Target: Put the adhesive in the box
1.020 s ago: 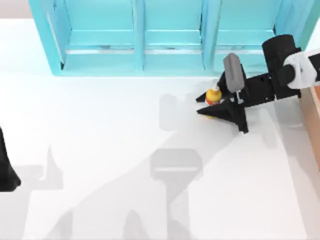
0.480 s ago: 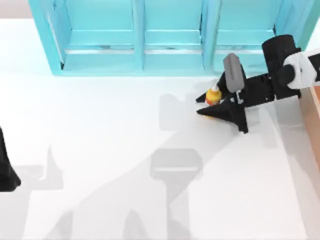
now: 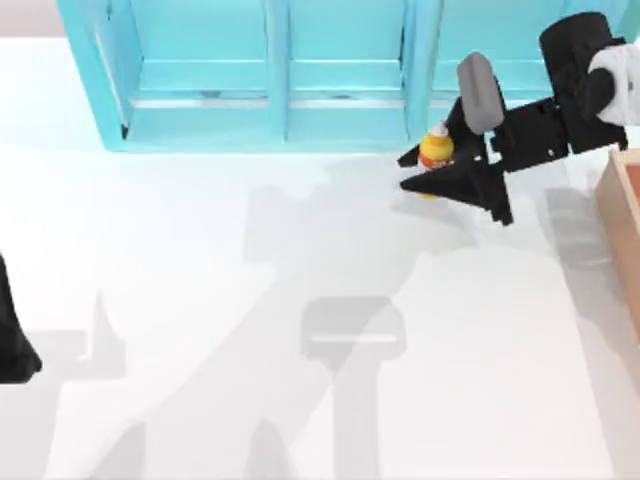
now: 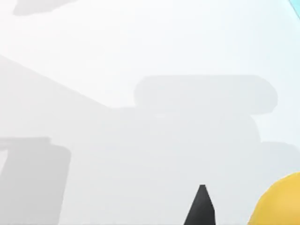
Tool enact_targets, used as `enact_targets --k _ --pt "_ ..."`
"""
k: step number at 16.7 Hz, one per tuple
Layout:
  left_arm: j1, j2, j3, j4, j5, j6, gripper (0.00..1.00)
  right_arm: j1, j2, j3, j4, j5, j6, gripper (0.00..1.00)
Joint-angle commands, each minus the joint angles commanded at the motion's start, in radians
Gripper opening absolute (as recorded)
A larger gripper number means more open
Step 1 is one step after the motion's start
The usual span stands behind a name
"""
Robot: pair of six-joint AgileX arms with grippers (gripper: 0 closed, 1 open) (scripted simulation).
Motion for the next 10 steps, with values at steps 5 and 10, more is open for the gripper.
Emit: enact_targets --k 5,10 --pt "0.000 0.000 0.000 0.000 0.000 0.000 1.00 0.001 -0.049 0.047 -0.071 -0.001 -0.003 0.00" --pt "0.000 0.000 0.000 0.000 0.000 0.000 1.00 -0.031 -0.056 0.031 -0.085 -0.003 -0.025 0.00"
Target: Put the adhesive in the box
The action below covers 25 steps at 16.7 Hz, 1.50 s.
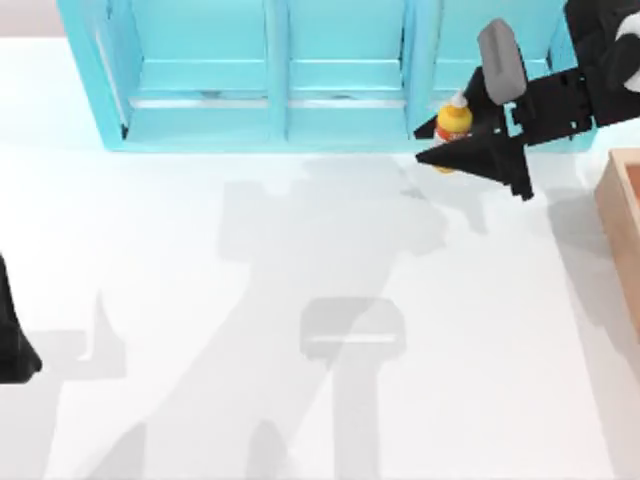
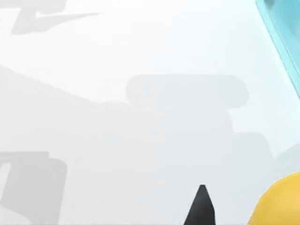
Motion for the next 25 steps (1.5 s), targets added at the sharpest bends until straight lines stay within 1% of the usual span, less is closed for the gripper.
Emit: enact_targets --k 2,5,13,17,20,25 --pt "0.000 0.000 0.000 0.000 0.000 0.000 1.00 -0.066 -0.024 -0.030 -0.035 -0.004 -0.047 0.00" --pt "0.000 0.000 0.000 0.000 0.000 0.000 1.00 -0.219 -0.080 -0.101 -0.115 -0.011 -0.155 0.00" --pt "0.000 0.000 0.000 0.000 0.000 0.000 1.00 -0.744 -0.284 -0.363 -0.388 -0.028 -0.525 0.00" --pt "0.000 0.000 0.000 0.000 0.000 0.000 1.00 -0.964 -0.376 -0.481 -0.503 -0.030 -0.677 0.00" --pt "0.000 0.000 0.000 0.000 0.000 0.000 1.00 -1.057 -0.415 -0.532 -0.551 -0.031 -0.742 0.00" --pt "0.000 0.000 0.000 0.000 0.000 0.000 1.00 -1.067 -0.416 -0.536 -0.557 -0.030 -0.749 0.00"
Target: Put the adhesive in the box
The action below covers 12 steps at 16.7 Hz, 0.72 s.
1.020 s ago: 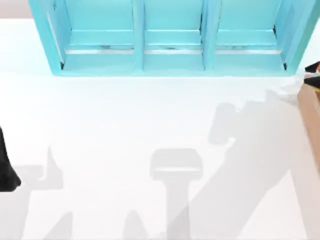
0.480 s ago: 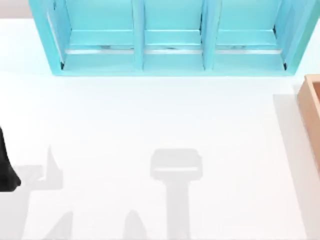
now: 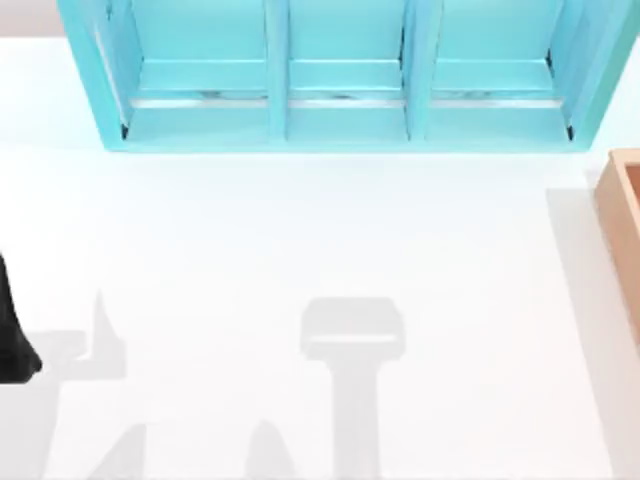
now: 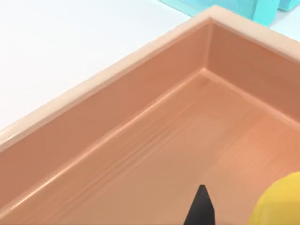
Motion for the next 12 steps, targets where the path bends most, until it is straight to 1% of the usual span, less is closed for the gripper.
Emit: enact_targets --k 2,5,12 --pt "0.000 0.000 0.000 0.000 0.000 0.000 1.00 0.004 0.000 -0.005 0.013 0.000 0.010 0.00" --pt "0.000 0.000 0.000 0.000 0.000 0.000 1.00 0.028 -0.003 -0.035 0.094 -0.002 0.074 0.00" --pt "0.000 0.000 0.000 0.000 0.000 0.000 1.00 0.125 -0.013 -0.147 0.423 -0.008 0.323 0.00"
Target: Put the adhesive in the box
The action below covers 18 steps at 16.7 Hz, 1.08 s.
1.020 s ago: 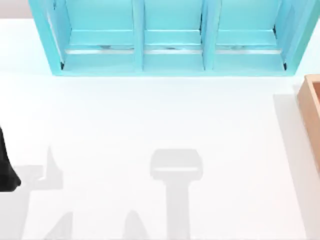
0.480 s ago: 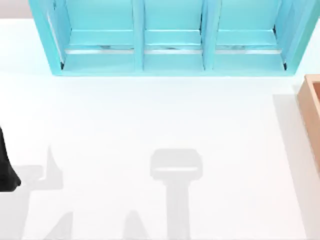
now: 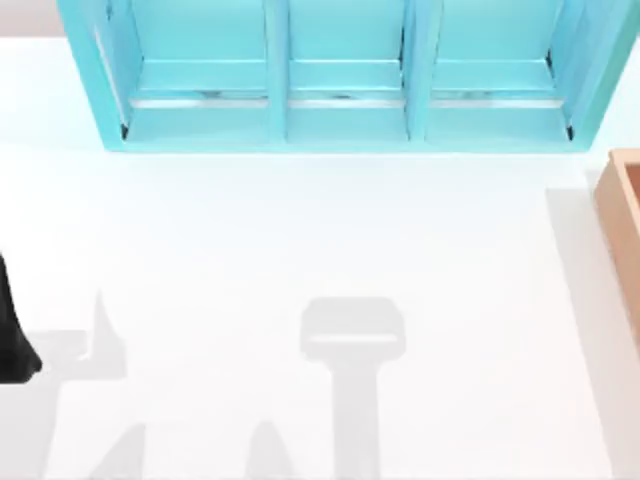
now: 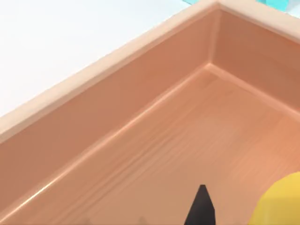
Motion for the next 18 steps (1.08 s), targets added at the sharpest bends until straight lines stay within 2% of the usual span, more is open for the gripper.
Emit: enact_targets --k 5,10,18 --pt "0.000 0.000 0.000 0.000 0.000 0.000 1.00 0.048 -0.005 -0.051 0.161 -0.002 0.118 0.00" --pt "0.000 0.000 0.000 0.000 0.000 0.000 1.00 0.050 -0.005 -0.054 0.169 -0.002 0.124 0.00" --pt "0.000 0.000 0.000 0.000 0.000 0.000 1.00 0.050 -0.005 -0.054 0.169 -0.002 0.124 0.60"
